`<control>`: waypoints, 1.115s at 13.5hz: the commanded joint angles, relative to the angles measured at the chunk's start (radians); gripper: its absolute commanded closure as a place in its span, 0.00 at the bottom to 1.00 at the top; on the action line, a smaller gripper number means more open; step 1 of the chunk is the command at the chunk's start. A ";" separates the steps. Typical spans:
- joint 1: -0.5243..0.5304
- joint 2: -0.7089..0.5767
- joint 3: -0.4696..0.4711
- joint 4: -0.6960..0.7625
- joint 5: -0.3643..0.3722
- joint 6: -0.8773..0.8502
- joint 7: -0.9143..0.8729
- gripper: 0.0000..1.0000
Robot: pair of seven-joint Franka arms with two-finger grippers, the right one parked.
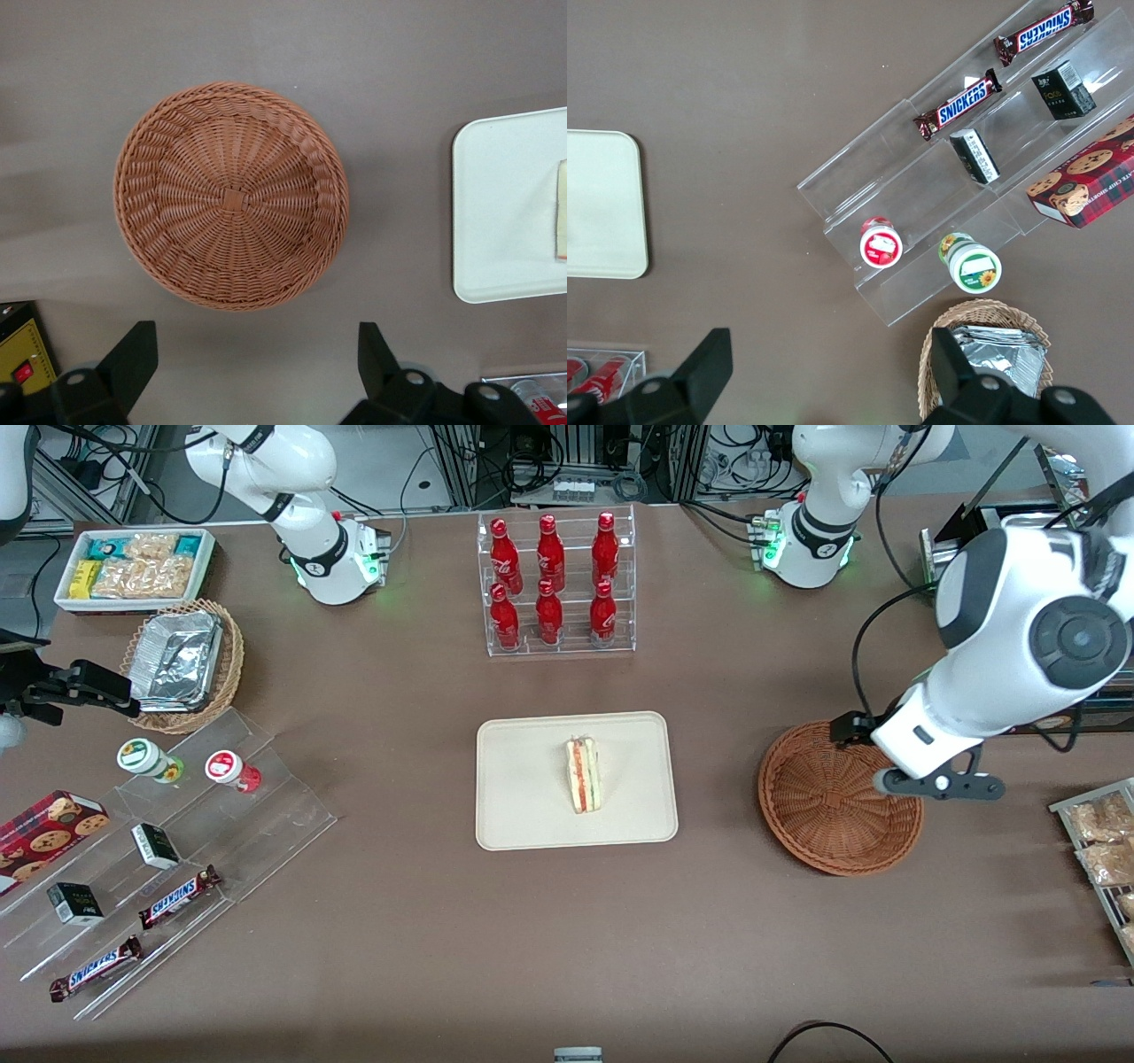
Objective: Place sandwich from basket to tray
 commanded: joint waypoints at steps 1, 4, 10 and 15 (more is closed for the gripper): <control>0.037 -0.070 -0.010 -0.036 -0.010 -0.039 0.012 0.00; 0.085 -0.103 -0.010 -0.065 -0.004 -0.055 0.036 0.00; 0.076 -0.182 0.010 -0.056 0.006 -0.154 0.055 0.00; 0.016 -0.195 0.080 0.012 0.001 -0.248 0.055 0.00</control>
